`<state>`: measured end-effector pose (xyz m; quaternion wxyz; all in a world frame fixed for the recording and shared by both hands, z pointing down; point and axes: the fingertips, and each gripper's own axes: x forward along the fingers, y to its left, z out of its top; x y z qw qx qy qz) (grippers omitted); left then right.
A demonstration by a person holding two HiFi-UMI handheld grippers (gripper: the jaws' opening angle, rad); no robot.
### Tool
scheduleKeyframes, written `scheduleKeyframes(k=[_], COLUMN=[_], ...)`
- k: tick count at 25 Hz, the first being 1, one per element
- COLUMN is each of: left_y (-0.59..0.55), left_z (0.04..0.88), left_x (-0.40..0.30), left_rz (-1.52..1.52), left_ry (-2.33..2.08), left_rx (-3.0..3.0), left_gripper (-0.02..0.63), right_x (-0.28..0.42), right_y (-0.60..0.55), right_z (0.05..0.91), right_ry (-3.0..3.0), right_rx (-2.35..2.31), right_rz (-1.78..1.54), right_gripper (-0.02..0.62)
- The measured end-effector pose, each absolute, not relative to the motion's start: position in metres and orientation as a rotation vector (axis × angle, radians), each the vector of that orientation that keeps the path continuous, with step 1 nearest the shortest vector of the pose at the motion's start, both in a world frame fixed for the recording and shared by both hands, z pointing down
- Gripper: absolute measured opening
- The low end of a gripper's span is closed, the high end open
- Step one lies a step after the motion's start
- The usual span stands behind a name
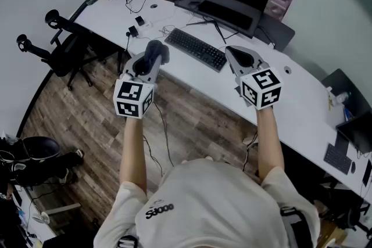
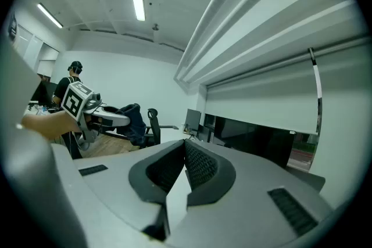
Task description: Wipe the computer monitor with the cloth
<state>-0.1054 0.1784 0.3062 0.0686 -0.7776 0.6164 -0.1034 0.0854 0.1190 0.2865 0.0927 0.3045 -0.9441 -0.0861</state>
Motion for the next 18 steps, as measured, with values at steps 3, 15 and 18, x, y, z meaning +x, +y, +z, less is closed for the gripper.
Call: scheduleKeyframes(k=[3, 15, 18], left_y=[0.183, 0.205, 0.208], left_z=[0.308, 0.331, 0.336], left_x=[-0.109, -0.134, -0.141], left_rz=[-0.336, -0.34, -0.348], left_ry=[1.846, 1.808, 1.798], left_rx=[-2.343, -2.399, -2.413], left_gripper=[0.083, 0.083, 0.083], right_x=[0.081, 0.064, 0.052], right_y=[0.123, 0.147, 0.158], right_z=[0.286, 0.302, 0.307], right_ry=[-2.807, -2.765, -2.778], right_rx=[0.941, 1.058, 1.043], right_rz=[-0.252, -0.142, -0.143], right_gripper=[0.005, 0.005, 0.005])
